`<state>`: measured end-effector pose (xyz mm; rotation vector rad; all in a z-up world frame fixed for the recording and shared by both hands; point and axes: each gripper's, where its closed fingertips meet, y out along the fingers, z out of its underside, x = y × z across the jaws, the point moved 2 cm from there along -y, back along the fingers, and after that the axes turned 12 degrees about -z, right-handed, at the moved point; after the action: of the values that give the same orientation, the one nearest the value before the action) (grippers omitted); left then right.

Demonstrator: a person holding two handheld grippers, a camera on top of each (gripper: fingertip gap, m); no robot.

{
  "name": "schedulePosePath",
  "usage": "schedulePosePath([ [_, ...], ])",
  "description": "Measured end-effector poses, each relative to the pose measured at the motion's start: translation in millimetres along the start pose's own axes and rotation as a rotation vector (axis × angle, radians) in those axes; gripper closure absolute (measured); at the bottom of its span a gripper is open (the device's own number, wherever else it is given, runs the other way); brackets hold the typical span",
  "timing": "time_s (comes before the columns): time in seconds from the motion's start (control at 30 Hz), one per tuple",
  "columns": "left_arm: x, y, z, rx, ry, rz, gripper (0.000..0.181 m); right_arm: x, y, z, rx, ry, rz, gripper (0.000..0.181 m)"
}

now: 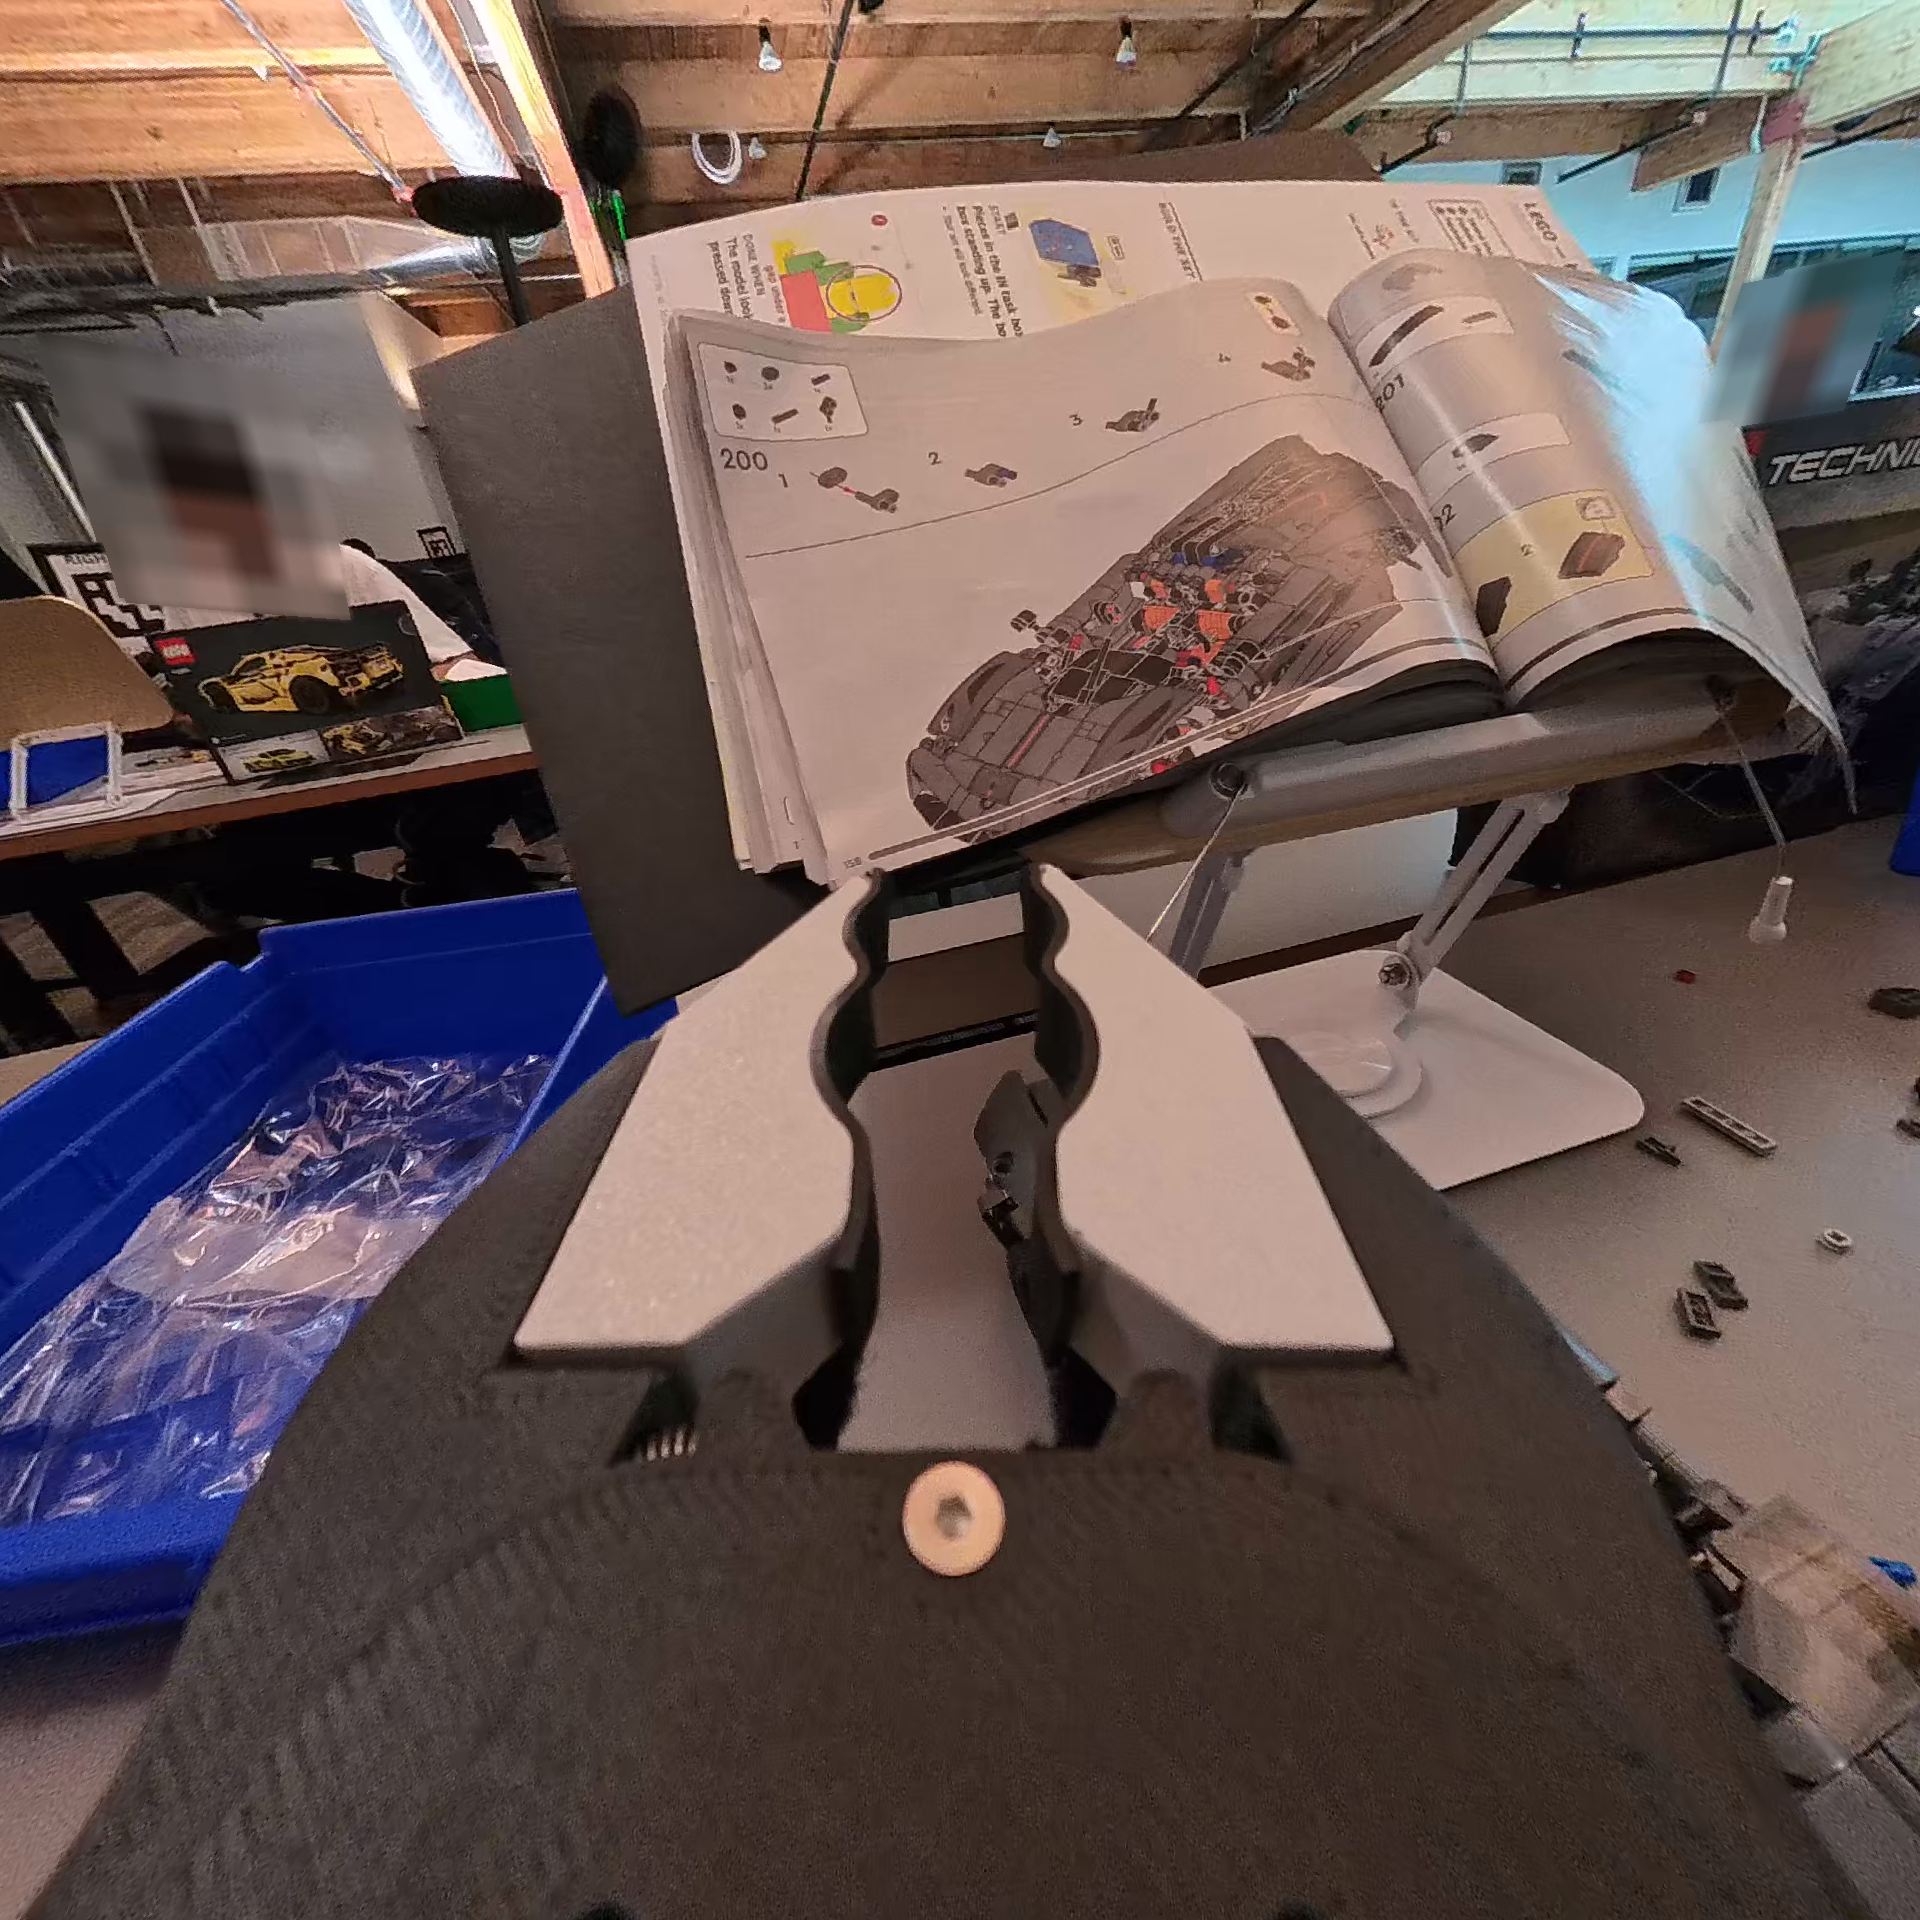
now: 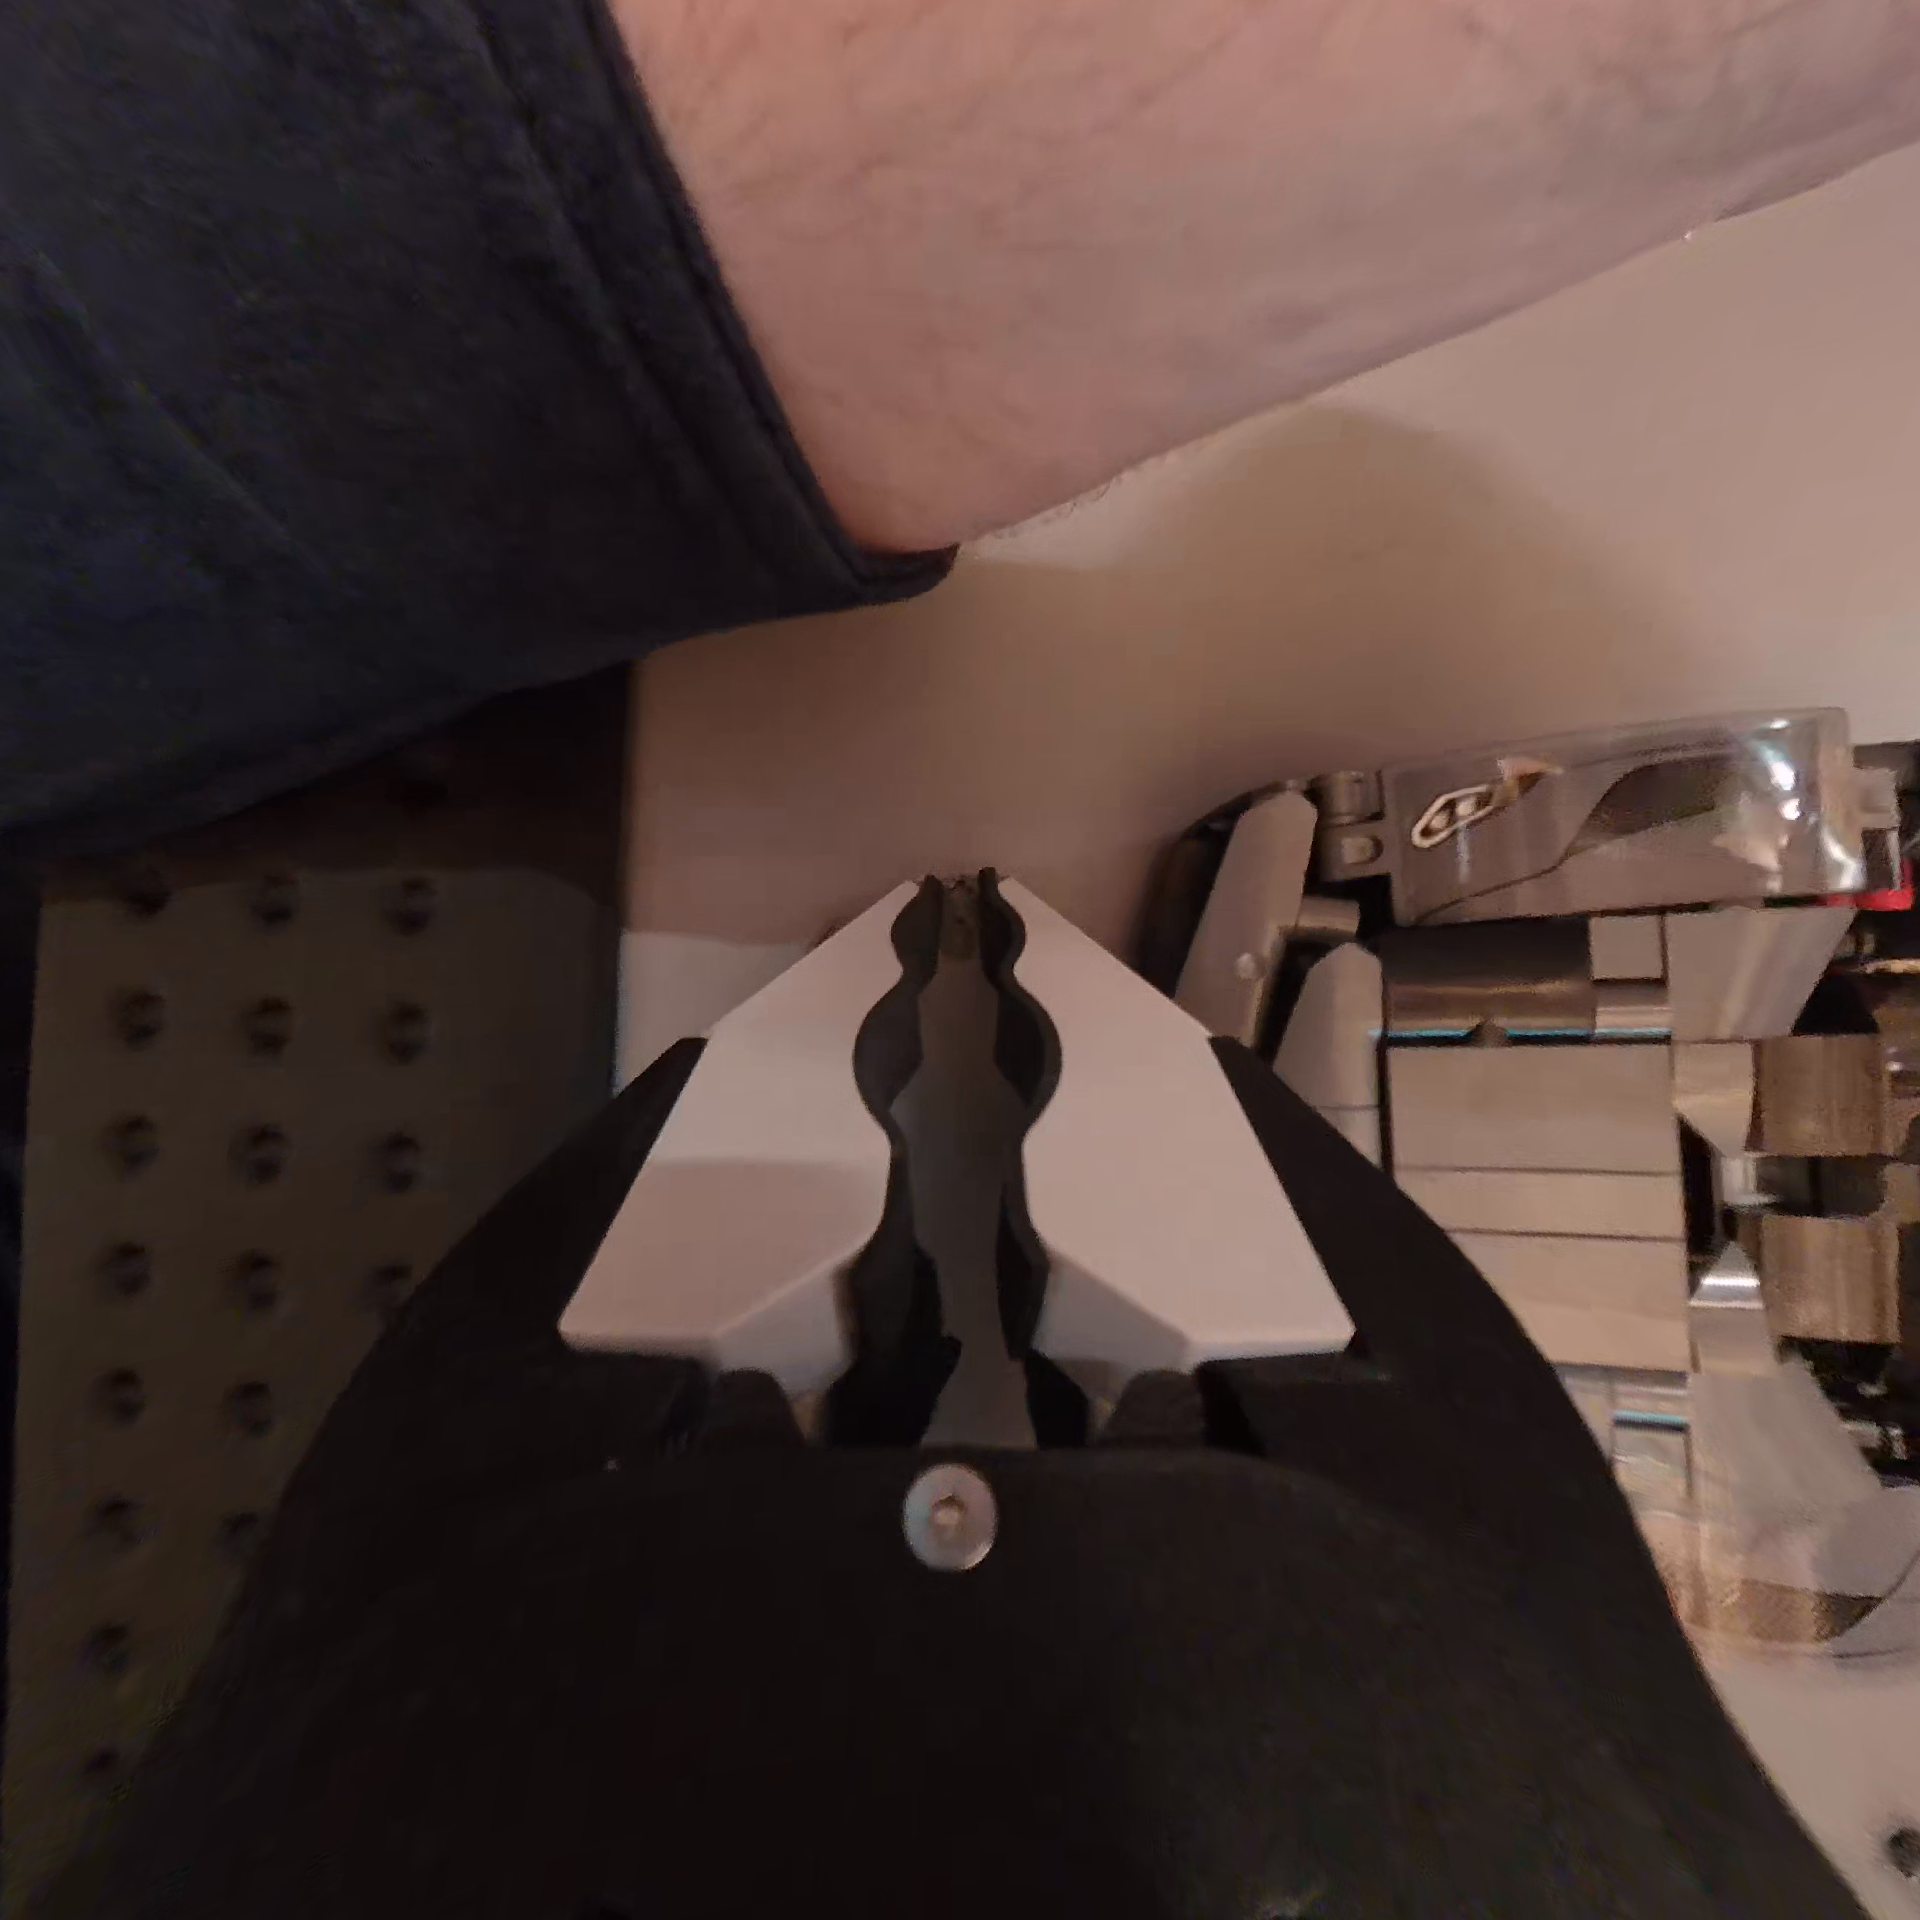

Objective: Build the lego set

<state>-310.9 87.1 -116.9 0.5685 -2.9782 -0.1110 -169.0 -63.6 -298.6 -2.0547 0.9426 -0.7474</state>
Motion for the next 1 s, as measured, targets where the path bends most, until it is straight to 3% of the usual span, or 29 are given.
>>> schedulePosePath([
  [0.2,-6.9,1.0,1.1,0.008,0.028,0.016,0.158,13.5,-24.6,4.9,-0.083,-0.006,-0.045,0.177],
  [0.37,-13.8,2.9,5.0,0.027,0.039,0.041,0.157,12.9,-74.1,20.8,-0.18,-0.007,-0.016,0.177],
  [0.63,-41.7,5.9,10.4,0.052,0.134,0.098,0.157,-29.0,-149.1,100.1,-0.138,-0.004,0.161,0.177],
  [0.8,-56.1,7.0,14.8,0.065,0.183,0.132,0.157,-52.4,-165.9,143.9,-0.102,0.029,0.209,0.177],
  [1.0,-70.9,5.8,16.4,0.067,0.224,0.181,0.153,-55.8,-165.8,160.6,-0.147,0.04,0.173,0.177],
])
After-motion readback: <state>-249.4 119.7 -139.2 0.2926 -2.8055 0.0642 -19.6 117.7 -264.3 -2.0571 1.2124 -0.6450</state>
